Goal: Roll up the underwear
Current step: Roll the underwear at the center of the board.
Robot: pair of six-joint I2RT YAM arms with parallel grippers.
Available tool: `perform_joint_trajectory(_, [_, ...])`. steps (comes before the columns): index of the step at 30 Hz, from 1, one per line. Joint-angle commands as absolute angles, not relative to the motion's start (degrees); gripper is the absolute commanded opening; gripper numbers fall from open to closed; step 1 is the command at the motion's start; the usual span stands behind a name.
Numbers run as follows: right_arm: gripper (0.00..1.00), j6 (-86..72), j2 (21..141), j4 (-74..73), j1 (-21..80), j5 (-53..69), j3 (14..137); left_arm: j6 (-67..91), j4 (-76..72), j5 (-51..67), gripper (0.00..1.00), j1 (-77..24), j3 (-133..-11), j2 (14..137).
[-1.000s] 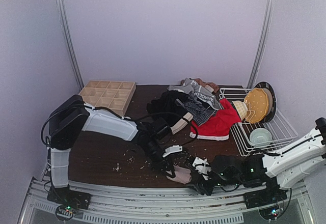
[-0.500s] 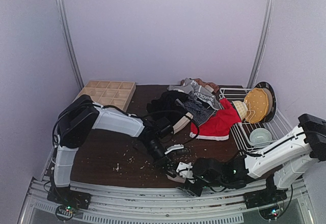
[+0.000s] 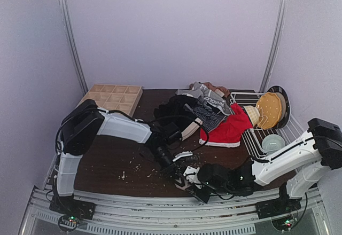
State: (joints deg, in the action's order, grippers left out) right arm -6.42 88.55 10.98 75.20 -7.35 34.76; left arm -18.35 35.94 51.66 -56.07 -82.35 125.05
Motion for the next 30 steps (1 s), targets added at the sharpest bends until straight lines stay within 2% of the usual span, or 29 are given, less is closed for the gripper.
perform_joint_trajectory(1, [0.21, -8.8, 92.3, 2.8, 73.8, -8.7, 34.2, -17.8, 39.2, 48.1, 0.33, -56.4, -81.2, 125.4])
perform_joint_trajectory(4, [0.16, -9.4, 93.0, 2.3, 73.8, -8.5, 34.2, -16.8, 38.3, 46.3, 0.43, -56.3, -80.5, 123.8])
perform_joint_trajectory(5, [0.15, -9.6, 93.3, 2.0, 73.6, -8.5, 34.3, -16.1, 38.0, 45.3, 0.58, -56.3, -80.1, 123.3])
perform_joint_trajectory(7, [0.13, -9.8, 93.5, 2.2, 73.4, -7.8, 34.5, -14.9, 36.6, 43.5, 0.77, -56.0, -79.0, 121.8])
perform_joint_trajectory(8, [0.12, -10.0, 93.5, 2.4, 73.4, -7.4, 34.5, -14.0, 35.7, 42.5, 0.93, -55.7, -78.2, 120.8])
perform_joint_trajectory(9, [0.10, -10.0, 93.4, 2.6, 73.2, -7.0, 34.4, -12.9, 34.5, 41.1, 0.97, -55.5, -77.3, 119.8])
perform_joint_trajectory(17, [0.00, -11.5, 92.0, 4.7, 71.8, -3.4, 33.1, -3.5, 22.7, 27.3, 0.98, -53.3, -68.1, 112.2])
perform_joint_trajectory(23, [0.00, -12.3, 92.7, 4.8, 71.2, -1.9, 33.5, 3.4, 16.9, 17.9, 0.98, -52.8, -63.3, 108.0])
perform_joint_trajectory(30, [0.00, -16.8, 92.8, 9.4, 67.5, 4.8, 31.9, 17.0, 3.4, 1.0, 0.98, -51.7, -49.3, 96.0])
